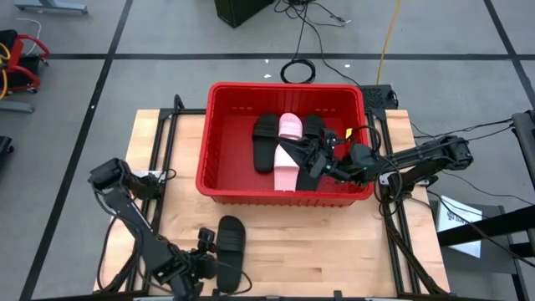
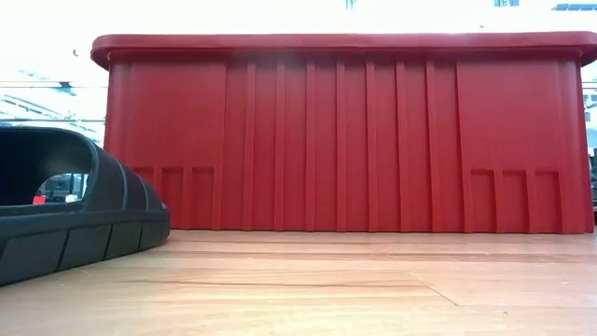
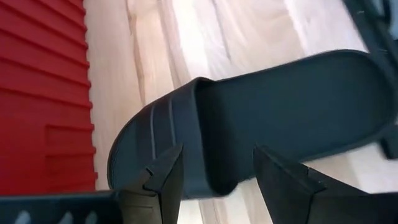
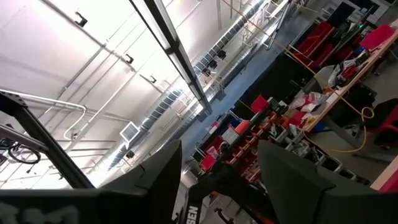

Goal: Pick and place slides into bin
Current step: Put the black slide into the red bin

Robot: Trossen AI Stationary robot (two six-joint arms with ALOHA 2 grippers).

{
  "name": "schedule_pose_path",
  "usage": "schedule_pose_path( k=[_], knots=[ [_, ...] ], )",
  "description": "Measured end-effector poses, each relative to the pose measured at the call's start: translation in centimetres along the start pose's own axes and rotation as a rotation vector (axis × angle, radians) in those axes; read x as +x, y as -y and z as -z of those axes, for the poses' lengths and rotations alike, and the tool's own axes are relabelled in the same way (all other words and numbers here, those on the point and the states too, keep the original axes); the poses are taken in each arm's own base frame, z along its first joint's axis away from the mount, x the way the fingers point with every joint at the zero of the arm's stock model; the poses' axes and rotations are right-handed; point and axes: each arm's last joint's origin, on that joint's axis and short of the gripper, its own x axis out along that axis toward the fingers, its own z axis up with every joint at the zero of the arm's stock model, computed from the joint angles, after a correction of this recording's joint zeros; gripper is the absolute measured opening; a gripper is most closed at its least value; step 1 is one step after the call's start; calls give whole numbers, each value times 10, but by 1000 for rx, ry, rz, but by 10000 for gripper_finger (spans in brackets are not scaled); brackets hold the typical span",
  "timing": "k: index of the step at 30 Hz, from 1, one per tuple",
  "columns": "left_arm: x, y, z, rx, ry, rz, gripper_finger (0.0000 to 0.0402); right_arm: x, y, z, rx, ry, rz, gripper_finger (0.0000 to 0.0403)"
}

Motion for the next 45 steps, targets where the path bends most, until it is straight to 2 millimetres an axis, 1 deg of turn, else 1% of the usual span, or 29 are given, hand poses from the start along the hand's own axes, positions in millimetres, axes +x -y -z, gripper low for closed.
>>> schedule_pose_path(
  k=[5, 12, 14, 20, 26, 29, 38, 40, 45],
  knots=[
    [17, -10, 5, -20, -27, -26, 184, 0, 0, 1, -3, -5, 3, 201],
    [43, -23, 8, -40, -44, 35, 184, -1, -1, 2, -8, -11, 0, 201],
    [48, -28, 10, -57, -55, 23, 184, -1, -1, 2, -11, -14, 0, 201],
    [56, -44, 12, -119, -100, -56, 184, -3, -4, 6, -23, -30, -6, 201],
    [60, -52, 10, -149, -114, -77, 182, -3, -5, 7, -27, -33, -8, 201],
    [60, -53, 10, -170, -113, -93, 159, -3, -5, 7, -27, -32, -7, 201],
    [60, -53, 10, -188, -121, -76, 16, -5, -7, 10, -25, -49, -7, 201],
    [60, -53, 10, -207, -123, -69, 8, -5, -8, 11, -26, -52, -9, 201],
    [54, -47, 6, -218, -117, -35, 13, -6, -8, 13, -31, -67, -2, 201]
  ],
)
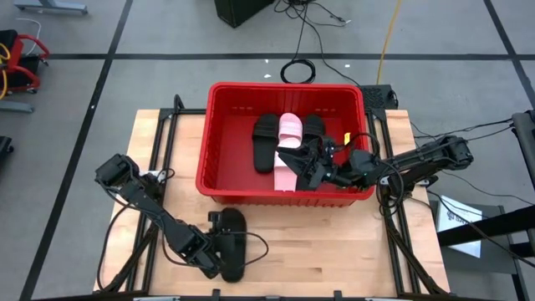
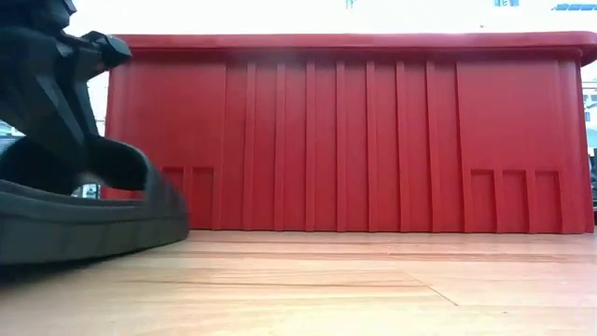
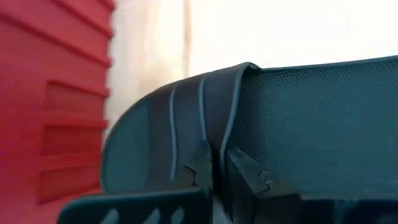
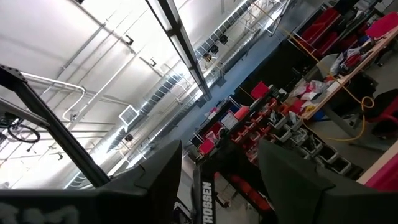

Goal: Pick and place slides into bin
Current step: Put the black slide into the red bin

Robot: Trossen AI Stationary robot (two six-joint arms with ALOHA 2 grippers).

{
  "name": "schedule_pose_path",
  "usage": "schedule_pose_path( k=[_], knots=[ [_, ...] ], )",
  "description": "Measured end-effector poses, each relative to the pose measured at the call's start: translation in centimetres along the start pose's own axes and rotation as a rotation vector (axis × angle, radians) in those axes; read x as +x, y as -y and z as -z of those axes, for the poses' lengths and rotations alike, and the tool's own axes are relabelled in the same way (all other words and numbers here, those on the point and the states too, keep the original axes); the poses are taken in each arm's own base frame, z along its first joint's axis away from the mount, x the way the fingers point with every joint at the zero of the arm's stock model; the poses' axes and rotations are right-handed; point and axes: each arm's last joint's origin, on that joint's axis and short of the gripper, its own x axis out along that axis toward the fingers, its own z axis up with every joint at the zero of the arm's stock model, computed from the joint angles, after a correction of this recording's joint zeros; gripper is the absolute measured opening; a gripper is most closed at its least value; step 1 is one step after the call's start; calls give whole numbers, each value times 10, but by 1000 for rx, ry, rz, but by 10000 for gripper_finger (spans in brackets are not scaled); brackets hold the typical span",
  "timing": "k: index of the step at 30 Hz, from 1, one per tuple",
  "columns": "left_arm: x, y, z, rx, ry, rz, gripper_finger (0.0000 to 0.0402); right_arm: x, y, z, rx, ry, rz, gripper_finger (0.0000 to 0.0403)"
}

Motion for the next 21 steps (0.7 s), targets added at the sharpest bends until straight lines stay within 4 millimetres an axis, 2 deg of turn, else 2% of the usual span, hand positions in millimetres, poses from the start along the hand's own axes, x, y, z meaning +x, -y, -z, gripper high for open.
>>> schedule_pose_path(
  k=[6, 13, 21],
  knots=[
    [-21, 10, -16, 33, 31, 69, 8, 0, 1, 1, 1, -10, 9, 201],
    [-58, 18, -41, 109, 103, 125, 5, 1, 2, -1, -8, 1, 12, 201],
    [-102, 11, -67, 246, 149, 124, 5, 1, 2, -1, -25, 3, 15, 201]
  ],
)
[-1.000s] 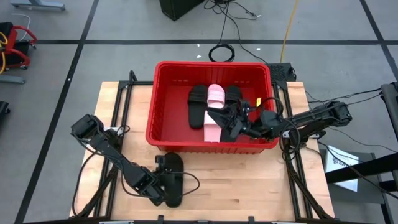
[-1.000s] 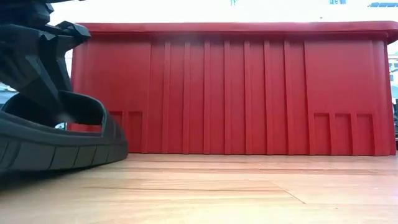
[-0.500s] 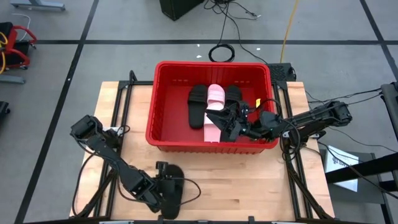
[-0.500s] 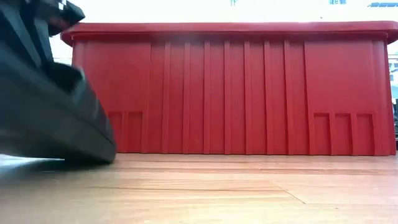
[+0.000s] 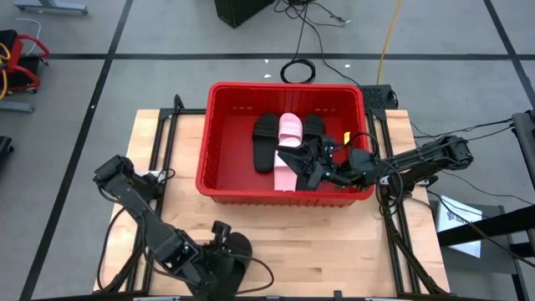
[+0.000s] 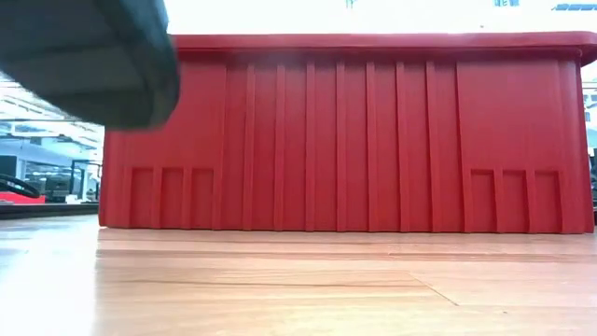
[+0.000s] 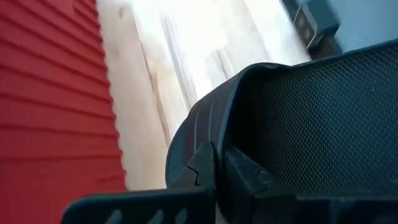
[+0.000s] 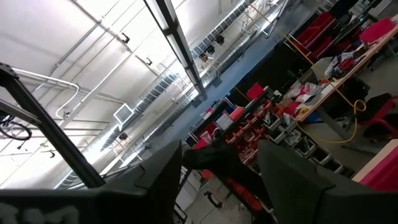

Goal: Pick and place slides into bin
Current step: Put the black slide into the red bin

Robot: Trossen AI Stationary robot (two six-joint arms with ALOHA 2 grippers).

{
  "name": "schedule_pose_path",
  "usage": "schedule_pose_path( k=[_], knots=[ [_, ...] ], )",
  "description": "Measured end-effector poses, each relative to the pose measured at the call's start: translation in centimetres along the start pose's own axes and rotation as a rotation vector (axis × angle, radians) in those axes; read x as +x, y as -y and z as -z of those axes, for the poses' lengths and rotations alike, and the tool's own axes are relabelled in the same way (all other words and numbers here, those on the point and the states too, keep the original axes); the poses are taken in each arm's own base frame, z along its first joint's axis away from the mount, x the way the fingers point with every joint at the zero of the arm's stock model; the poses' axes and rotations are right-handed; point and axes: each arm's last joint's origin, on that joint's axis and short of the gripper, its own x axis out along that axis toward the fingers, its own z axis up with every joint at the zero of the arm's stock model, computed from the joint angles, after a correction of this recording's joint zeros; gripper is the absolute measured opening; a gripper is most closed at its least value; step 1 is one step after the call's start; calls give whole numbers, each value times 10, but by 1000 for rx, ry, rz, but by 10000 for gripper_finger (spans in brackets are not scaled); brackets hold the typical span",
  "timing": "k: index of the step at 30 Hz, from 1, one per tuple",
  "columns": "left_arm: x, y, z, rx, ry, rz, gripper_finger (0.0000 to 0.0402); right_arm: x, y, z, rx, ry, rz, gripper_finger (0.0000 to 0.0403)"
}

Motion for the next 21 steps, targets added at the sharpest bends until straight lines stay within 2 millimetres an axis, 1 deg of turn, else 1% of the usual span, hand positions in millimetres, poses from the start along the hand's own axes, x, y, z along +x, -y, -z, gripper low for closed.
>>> schedule_pose_path(
  k=[3, 7, 11, 15, 21],
  knots=[
    [-15, -4, -11, 15, 36, 10, 9, 0, 0, 0, 0, 1, 0, 201],
    [-33, -9, -25, 16, 98, 10, 3, 0, 0, 0, 0, 1, 1, 201],
    [-54, -16, -40, 13, 192, -23, 10, 0, 0, 0, -5, 2, 4, 201],
    [-77, -25, -54, 25, 279, -64, 3, 0, 1, 0, -9, 13, 20, 201],
    [-111, -42, -69, 18, 395, -135, 10, 0, 1, 0, -33, 11, 21, 201]
  ],
)
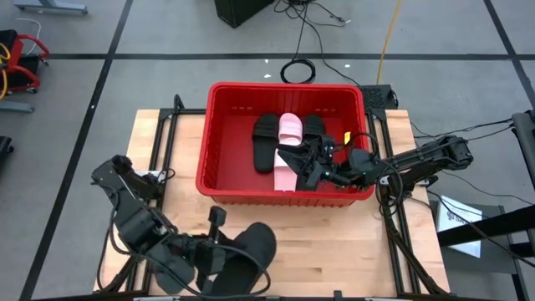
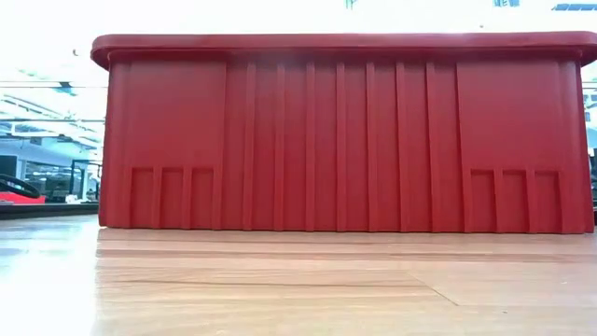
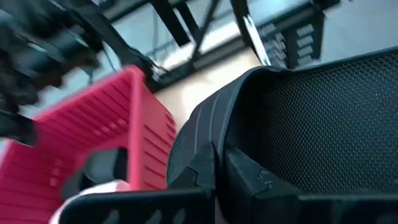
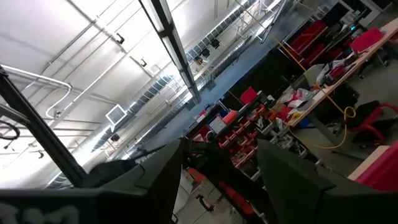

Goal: Pick and place slides into bin
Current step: Put the black slide into the red bin

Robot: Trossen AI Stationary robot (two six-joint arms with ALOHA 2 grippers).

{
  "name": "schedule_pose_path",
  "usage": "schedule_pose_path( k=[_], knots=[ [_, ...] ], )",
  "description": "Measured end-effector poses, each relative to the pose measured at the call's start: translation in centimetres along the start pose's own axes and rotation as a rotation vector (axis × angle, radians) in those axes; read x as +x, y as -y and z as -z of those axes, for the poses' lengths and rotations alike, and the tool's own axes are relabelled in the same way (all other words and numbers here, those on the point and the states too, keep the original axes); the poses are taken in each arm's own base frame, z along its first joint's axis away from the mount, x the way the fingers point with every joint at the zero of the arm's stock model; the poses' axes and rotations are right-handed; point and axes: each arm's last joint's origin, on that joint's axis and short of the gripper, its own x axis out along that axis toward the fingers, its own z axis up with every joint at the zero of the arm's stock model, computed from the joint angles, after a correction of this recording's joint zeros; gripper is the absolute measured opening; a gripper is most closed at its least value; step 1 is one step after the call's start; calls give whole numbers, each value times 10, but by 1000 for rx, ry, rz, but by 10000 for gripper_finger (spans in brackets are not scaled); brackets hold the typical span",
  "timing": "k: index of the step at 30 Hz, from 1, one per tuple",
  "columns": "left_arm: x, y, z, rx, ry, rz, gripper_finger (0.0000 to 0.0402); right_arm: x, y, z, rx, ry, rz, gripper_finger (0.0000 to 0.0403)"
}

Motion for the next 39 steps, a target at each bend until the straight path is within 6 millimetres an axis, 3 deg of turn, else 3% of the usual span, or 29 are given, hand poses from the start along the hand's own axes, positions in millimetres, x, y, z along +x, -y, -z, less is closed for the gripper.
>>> schedule_pose_path(
  k=[8, 18, 24, 29, 34, 39],
  knots=[
    [-23, -19, -19, 12, 87, -98, 12, 0, 0, -6, -50, 25, -6, 201],
    [-30, -55, -25, 37, 77, -232, 12, -1, -1, -43, -226, 155, -8, 201],
    [-29, -91, -19, 53, 18, -321, 4, -4, 1, -65, -300, 211, 15, 201],
    [-29, -125, -14, 4, -9, -394, 14, -6, 12, -84, -231, 214, 77, 201],
    [-24, -160, -6, -18, -52, -406, 4, -12, 24, -101, -277, 139, 151, 201],
    [-13, -194, 4, -62, -86, -374, 18, -17, 35, -120, -286, 117, 191, 201]
  ],
)
